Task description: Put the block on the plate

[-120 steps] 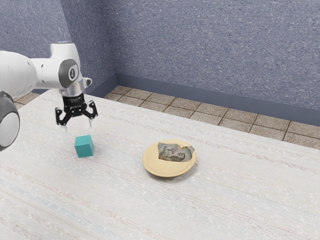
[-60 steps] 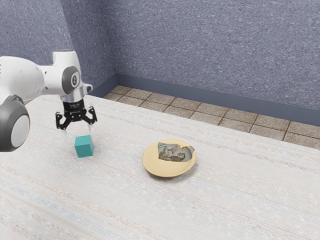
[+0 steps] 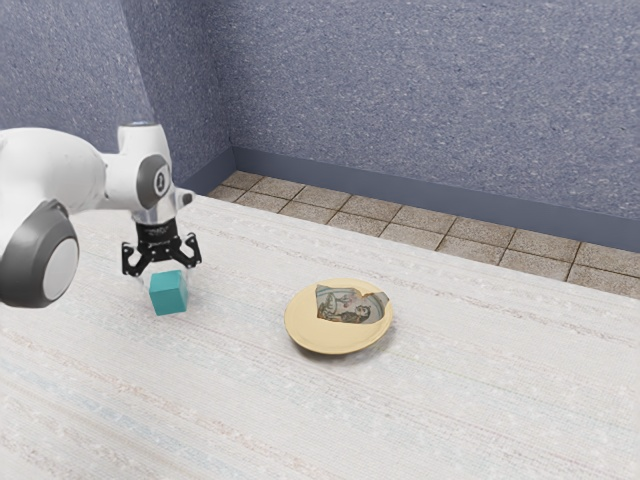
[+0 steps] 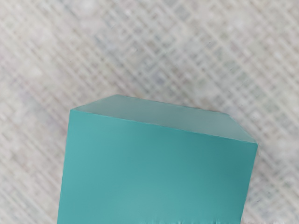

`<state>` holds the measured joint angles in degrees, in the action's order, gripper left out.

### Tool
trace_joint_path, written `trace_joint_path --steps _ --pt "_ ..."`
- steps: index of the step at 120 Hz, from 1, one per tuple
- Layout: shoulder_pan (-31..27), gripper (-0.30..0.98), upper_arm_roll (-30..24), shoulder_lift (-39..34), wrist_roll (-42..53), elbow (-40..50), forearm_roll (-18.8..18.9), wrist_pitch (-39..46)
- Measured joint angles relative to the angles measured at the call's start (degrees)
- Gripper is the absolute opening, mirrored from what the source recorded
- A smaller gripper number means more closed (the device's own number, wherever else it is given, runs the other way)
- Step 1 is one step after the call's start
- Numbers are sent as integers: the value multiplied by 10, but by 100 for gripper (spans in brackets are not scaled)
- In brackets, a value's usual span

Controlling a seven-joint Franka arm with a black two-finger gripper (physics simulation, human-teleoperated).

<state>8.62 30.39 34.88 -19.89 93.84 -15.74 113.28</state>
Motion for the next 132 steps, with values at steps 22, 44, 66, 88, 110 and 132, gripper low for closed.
trace_joint_path --steps 22,44,66,88,110,132 --pt "-12 69 -2 12 9 0 -5 7" --pt "-25 69 -18 18 16 -3 -7 12" --pt "-27 67 -22 25 21 -7 -10 15" --pt "-30 55 -22 27 25 -7 -15 15" --pt "-31 46 -22 29 27 -8 -21 15" --pt "-29 42 -21 10 28 -25 -23 11"
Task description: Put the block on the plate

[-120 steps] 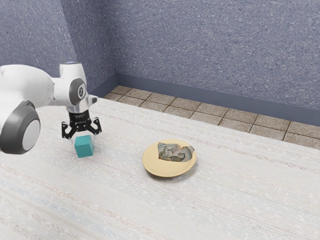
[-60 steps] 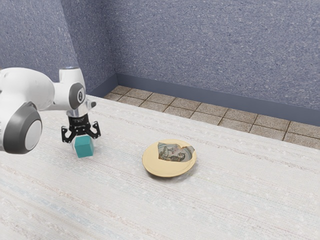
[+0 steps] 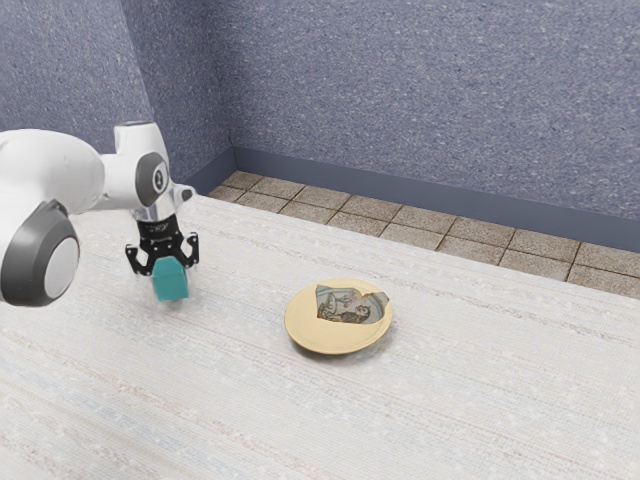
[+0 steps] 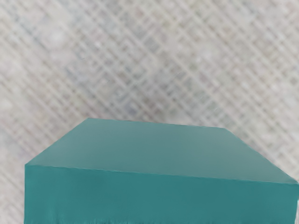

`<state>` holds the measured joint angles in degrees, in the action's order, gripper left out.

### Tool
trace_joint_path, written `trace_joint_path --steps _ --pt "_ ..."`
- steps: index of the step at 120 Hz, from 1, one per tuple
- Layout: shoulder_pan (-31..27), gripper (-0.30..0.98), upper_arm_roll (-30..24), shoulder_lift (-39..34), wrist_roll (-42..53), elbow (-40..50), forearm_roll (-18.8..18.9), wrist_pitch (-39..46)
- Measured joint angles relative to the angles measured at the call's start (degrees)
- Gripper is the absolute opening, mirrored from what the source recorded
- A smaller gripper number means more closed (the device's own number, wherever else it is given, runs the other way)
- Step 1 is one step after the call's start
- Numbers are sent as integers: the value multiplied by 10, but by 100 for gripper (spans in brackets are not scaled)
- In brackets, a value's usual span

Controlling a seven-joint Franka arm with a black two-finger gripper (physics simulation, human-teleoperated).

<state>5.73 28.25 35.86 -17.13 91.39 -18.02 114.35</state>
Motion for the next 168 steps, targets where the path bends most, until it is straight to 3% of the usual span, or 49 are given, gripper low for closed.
trace_joint_path --steps 37,82,141,168 --pt "14 38 2 -97 -1 7 4 -21" --pt "131 38 1 -151 -4 42 4 -26" --pt "279 38 0 -150 -11 43 -9 -26" --pt "292 38 -9 -142 -15 45 -15 -21"
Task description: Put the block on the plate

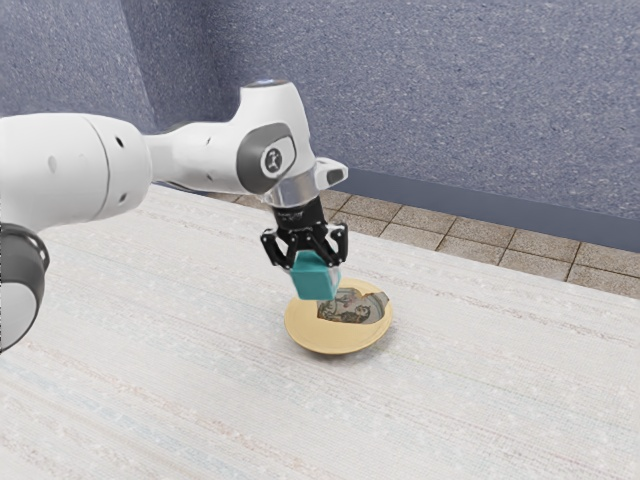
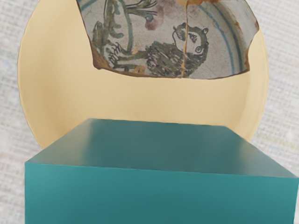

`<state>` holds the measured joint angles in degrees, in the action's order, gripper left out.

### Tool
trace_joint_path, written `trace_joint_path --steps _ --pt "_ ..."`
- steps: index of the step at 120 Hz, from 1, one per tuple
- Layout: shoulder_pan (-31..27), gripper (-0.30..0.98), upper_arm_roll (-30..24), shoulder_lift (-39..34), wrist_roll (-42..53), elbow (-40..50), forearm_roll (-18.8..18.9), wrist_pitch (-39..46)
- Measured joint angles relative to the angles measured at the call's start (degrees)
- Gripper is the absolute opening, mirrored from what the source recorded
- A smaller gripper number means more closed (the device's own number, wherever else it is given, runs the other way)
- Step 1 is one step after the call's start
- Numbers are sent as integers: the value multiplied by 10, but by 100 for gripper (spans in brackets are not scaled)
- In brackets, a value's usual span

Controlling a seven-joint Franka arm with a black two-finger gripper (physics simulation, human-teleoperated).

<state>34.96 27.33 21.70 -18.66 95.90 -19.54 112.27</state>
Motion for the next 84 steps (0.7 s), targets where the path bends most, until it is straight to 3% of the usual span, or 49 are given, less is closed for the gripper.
trace_joint_path --steps 84 --pt "-6 38 -7 101 -6 -64 -3 11"
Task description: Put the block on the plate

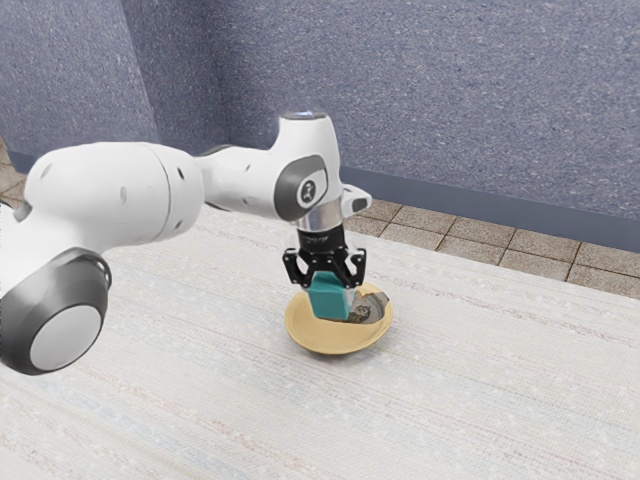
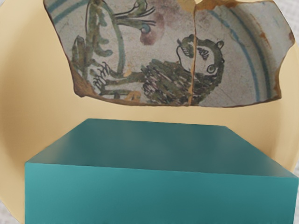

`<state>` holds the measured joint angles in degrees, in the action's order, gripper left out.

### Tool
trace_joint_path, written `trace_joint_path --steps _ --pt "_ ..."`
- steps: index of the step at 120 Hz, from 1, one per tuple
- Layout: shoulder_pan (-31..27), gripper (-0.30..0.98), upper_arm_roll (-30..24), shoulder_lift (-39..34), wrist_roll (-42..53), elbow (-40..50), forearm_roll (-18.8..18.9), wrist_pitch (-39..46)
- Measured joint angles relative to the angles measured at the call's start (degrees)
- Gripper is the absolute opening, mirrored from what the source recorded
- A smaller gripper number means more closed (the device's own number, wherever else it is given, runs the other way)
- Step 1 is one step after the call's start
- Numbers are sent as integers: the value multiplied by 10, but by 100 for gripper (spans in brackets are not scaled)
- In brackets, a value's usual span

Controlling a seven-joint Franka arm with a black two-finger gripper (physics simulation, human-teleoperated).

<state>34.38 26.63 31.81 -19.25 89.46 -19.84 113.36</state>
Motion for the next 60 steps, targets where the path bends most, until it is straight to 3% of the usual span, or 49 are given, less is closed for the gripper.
trace_joint_path --steps 27,60 --pt "0 41 -2 12 0 0 -6 7" --pt "-3 59 -8 20 2 -1 -9 22"
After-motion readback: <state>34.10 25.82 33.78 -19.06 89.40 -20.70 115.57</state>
